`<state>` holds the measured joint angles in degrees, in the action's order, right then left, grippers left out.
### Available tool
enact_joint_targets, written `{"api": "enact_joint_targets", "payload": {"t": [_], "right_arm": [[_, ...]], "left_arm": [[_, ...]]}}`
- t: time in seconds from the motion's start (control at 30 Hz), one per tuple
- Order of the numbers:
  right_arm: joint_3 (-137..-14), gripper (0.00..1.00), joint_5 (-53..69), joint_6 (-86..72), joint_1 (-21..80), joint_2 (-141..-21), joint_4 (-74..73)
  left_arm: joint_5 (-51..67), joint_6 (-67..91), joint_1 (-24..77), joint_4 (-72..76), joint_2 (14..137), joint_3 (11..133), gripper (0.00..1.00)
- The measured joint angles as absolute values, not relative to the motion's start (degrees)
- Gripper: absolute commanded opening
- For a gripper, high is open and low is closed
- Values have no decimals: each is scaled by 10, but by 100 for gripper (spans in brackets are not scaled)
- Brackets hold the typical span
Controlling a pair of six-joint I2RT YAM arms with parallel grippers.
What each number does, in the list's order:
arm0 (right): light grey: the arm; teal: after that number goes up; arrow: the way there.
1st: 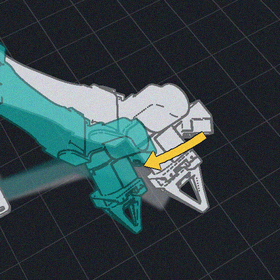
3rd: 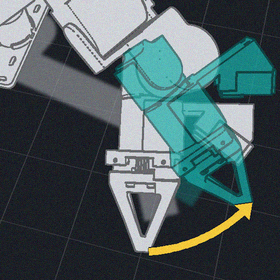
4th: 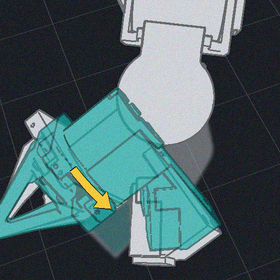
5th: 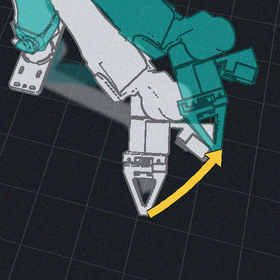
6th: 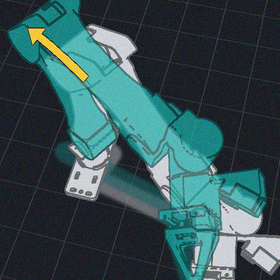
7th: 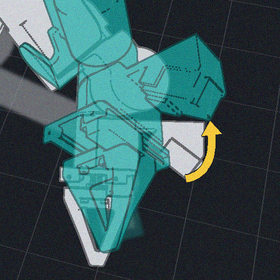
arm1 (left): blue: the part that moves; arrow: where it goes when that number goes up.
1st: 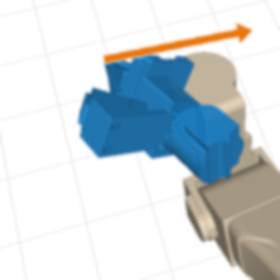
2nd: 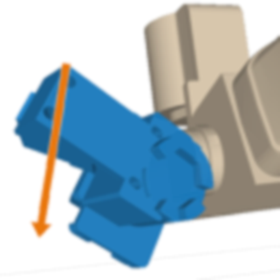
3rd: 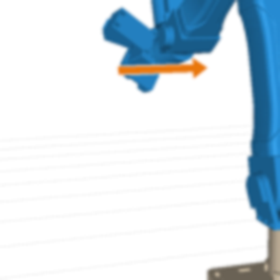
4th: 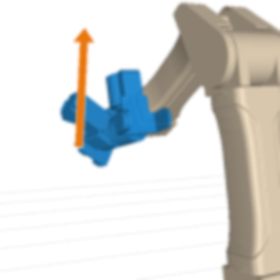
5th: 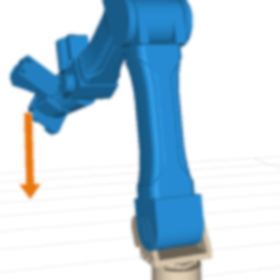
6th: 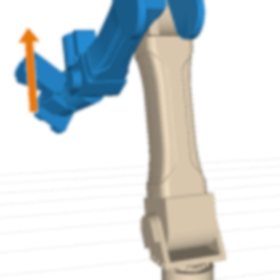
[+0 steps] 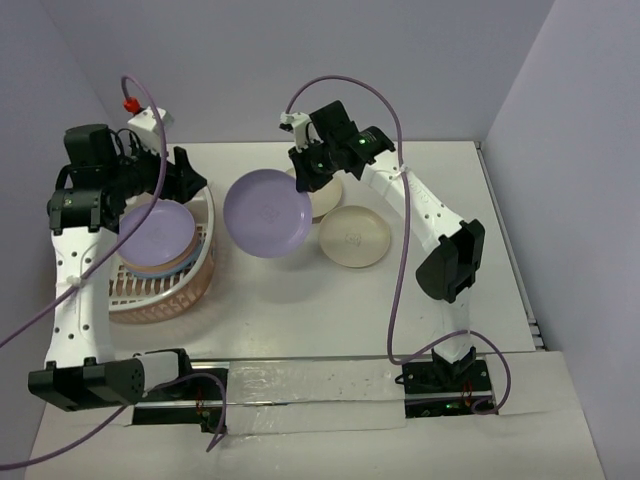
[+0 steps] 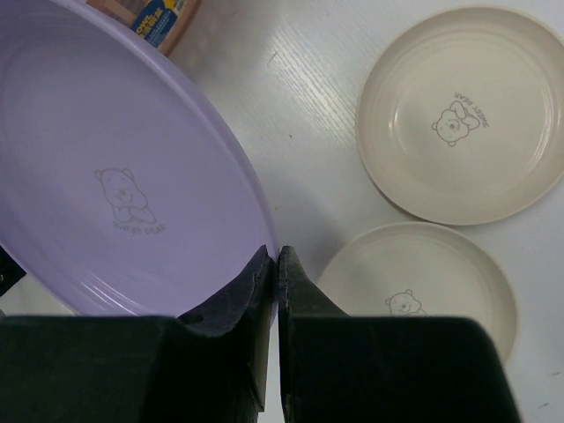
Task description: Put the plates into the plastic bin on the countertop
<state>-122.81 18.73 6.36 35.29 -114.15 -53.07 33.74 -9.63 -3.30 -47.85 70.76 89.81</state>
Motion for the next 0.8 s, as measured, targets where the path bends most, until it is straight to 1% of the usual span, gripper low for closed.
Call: {"api": "enact_joint_targets", "payload": {"t": [0.23,0.33,0.37,0.4,0.43,0.5,0.57,0.6,0.67,0.73,0.77,0.8], "right_arm": [[-1230,0,186,46,360,-1141,-530],[-1230,0,187,41,363,-1141,-530],[-1230,0,187,40,364,-1141,-530],[-1230,0,187,39,365,-1141,-530],[-1230,0,187,38,366,-1141,-530],[-1230,0,188,38,367,-1141,-530],[-1230,0,190,36,368,-1141,-530],[-1230,0,191,35,368,-1141,-530],[-1230,0,193,31,368,-1141,-527],[-1230,5,193,29,368,-1141,-526],[-1230,18,193,28,368,-1141,-526],[-1230,36,193,27,368,-1141,-526]], "left_arm": [[264,-82,50,-464,754,842,72],[235,-77,79,-464,765,834,63],[227,-76,86,-462,767,834,59],[218,-75,92,-461,769,834,53],[210,-74,98,-460,772,834,43],[196,-69,105,-460,778,834,30],[182,-65,110,-459,785,834,8],[177,-63,111,-459,788,834,3],[169,-60,113,-458,791,834,0],[166,-60,114,-458,792,834,0],[165,-59,114,-458,792,834,0],[165,-58,114,-458,792,834,0]]}}
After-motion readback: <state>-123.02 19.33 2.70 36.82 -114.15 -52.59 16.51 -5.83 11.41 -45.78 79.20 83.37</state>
